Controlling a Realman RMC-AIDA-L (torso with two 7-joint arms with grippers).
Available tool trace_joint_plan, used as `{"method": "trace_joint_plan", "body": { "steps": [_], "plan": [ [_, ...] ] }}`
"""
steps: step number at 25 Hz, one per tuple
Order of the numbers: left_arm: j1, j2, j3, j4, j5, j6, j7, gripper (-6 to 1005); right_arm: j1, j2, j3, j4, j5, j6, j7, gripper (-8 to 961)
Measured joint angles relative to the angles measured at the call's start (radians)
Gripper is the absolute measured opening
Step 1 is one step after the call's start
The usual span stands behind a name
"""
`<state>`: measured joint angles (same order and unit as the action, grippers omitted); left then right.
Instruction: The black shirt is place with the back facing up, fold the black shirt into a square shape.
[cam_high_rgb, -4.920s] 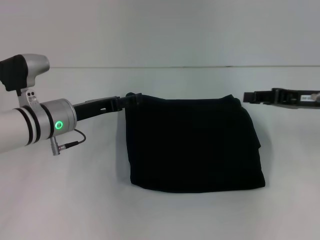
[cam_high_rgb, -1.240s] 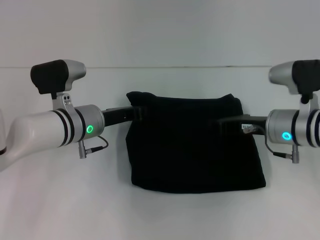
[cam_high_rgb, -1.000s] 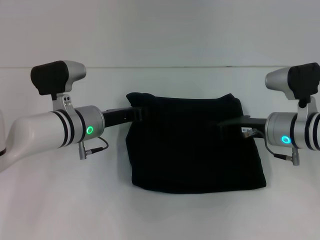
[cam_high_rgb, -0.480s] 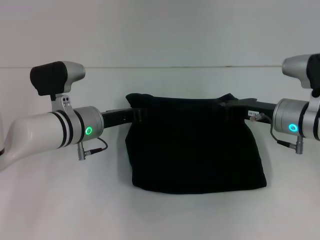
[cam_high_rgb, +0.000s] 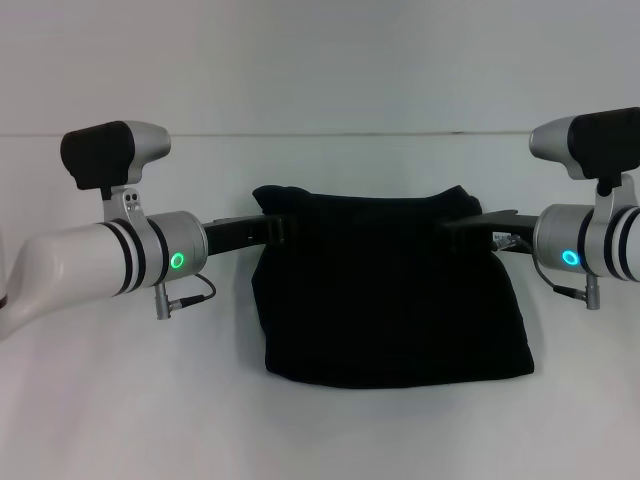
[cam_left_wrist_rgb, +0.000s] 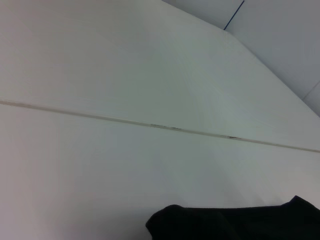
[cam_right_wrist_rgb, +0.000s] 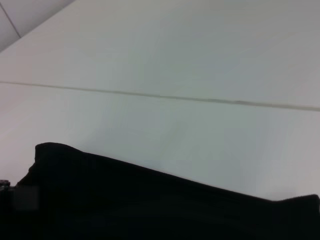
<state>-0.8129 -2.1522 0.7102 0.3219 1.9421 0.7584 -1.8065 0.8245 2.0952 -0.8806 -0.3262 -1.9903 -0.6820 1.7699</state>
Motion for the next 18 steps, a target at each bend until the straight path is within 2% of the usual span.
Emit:
{"method": "trace_joint_plan", "body": {
  "steps": [5,10,12,13,18],
  "plan": [
    [0.0,0.001,0.0,0.0,0.0,0.0,0.001,103,-0.018,-0.002,0.011,-0.023,0.041,-0.077,-0.049,-2],
    [0.002,0.002,0.0,0.002,0.0,0.0,0.001,108,-0.091,-0.009,0.011,-0.092,0.089,-0.215,-0.071,-2],
    [0.002,0.002,0.0,0.002,0.0,0.0,0.001,111,-0.113,-0.014,0.011,-0.107,0.09,-0.266,-0.068,-2],
    [0.002,0.002,0.0,0.003,0.0,0.0,0.001,112,-0.135,-0.024,0.011,-0.111,0.09,-0.316,-0.065,-2],
    [0.003,0.002,0.0,0.005,0.0,0.0,0.001,117,-0.172,-0.038,0.007,-0.112,0.086,-0.369,-0.07,-2]
  ]
}}
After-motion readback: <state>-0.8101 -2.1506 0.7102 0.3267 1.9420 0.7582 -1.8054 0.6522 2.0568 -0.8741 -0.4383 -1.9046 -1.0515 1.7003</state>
